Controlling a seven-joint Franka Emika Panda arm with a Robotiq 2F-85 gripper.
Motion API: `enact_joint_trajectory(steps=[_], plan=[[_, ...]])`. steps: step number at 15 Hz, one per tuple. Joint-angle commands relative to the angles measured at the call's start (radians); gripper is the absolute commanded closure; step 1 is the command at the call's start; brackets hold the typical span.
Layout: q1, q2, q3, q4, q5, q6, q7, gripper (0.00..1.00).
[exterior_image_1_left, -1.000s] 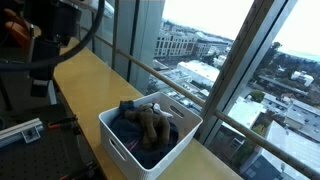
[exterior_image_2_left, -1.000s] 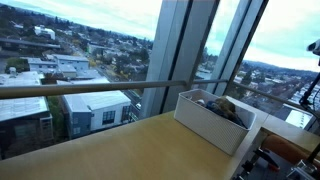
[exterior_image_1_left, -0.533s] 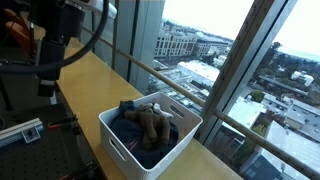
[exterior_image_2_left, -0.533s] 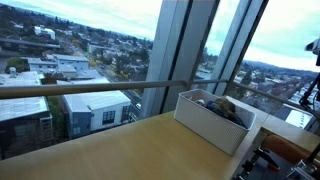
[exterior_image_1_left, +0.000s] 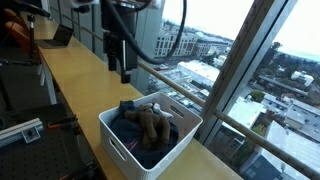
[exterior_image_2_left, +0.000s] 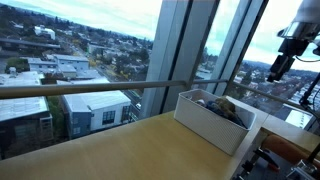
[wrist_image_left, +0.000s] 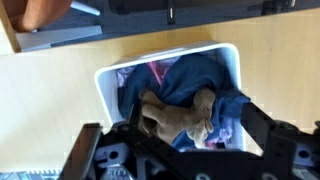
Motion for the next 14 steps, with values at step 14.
enact_joint_trajectory(steps=[14], plan=[[0.004, 0.696, -0.047, 0.430, 0.041, 0.262, 0.380, 0.00]])
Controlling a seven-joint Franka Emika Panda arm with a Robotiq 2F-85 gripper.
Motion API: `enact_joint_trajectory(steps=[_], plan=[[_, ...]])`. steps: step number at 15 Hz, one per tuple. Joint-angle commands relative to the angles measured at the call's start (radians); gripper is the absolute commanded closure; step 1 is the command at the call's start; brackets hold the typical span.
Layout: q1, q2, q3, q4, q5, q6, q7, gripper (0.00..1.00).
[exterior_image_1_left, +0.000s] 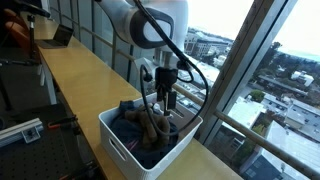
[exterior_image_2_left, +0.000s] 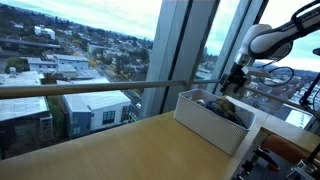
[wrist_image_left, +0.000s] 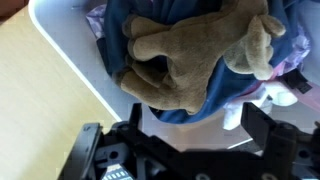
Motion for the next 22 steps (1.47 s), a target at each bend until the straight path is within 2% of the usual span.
enact_joint_trajectory(steps=[1, 5, 6, 7, 11, 14, 17, 22], plan=[[0.010, 0.124, -0.025, 0.117, 0.017, -0.075, 0.059, 0.00], [-0.002, 0.254, -0.028, 0.197, 0.063, -0.150, 0.068, 0.00], [-0.011, 0.287, -0.022, 0.220, 0.090, -0.182, 0.054, 0.10], [-0.015, 0.312, -0.021, 0.238, 0.107, -0.207, 0.052, 0.28], [-0.011, 0.302, -0.017, 0.255, 0.142, -0.277, 0.044, 0.58], [0.002, 0.223, -0.013, 0.247, 0.143, -0.335, 0.043, 0.81], [0.020, 0.116, -0.006, 0.241, 0.136, -0.403, 0.047, 0.99], [0.087, -0.041, 0.036, 0.293, 0.120, -0.517, 0.078, 0.97]])
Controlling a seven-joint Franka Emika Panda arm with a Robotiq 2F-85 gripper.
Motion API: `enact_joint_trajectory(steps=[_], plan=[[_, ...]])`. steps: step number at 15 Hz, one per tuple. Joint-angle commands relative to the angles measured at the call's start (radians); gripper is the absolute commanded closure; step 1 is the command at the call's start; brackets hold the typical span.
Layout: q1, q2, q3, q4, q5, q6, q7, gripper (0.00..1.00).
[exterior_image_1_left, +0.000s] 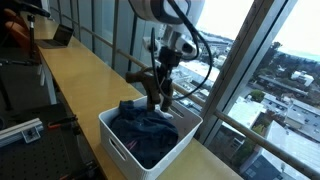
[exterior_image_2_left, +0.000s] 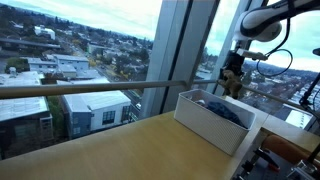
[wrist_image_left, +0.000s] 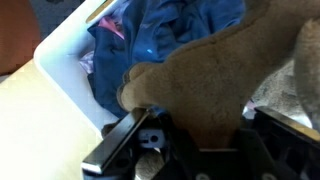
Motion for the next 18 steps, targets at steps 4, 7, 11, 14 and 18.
enact_joint_trajectory(steps=[4, 7, 11, 14, 18], plan=[[0.144, -0.084, 0.132, 0.034, -0.011, -0.070, 0.063, 0.97], [0.228, -0.012, 0.202, 0.043, -0.020, -0.003, 0.082, 0.97], [0.293, 0.119, 0.227, 0.037, -0.021, 0.155, 0.067, 0.97], [0.315, 0.171, 0.212, 0.018, -0.038, 0.221, 0.053, 0.64], [0.295, 0.130, 0.190, -0.047, -0.039, 0.226, 0.037, 0.38]])
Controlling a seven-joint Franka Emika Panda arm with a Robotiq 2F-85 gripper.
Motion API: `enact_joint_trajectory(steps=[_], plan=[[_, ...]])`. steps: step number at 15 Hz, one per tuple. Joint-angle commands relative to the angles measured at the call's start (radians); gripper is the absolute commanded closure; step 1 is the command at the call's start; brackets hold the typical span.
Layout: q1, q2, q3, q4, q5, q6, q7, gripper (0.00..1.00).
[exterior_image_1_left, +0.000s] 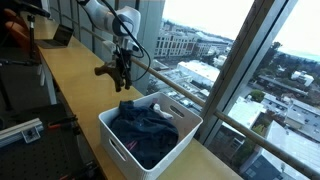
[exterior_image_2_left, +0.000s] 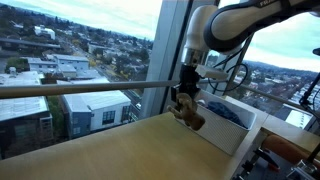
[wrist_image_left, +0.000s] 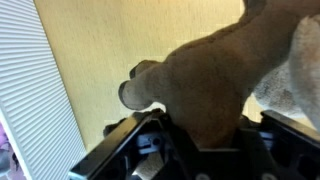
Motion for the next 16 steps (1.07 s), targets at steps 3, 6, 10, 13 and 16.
enact_joint_trajectory(steps=[3, 6, 10, 13, 16], plan=[[-0.026, -0.105, -0.032, -0.104, -0.013, 0.020, -0.024, 0.17], [-0.049, -0.160, -0.047, -0.162, -0.018, 0.036, -0.026, 0.00], [-0.108, -0.194, -0.105, -0.240, -0.075, 0.092, -0.029, 0.00], [-0.160, -0.149, -0.161, -0.250, -0.139, 0.176, -0.025, 0.00], [-0.199, -0.067, -0.210, -0.220, -0.167, 0.264, -0.001, 0.00]])
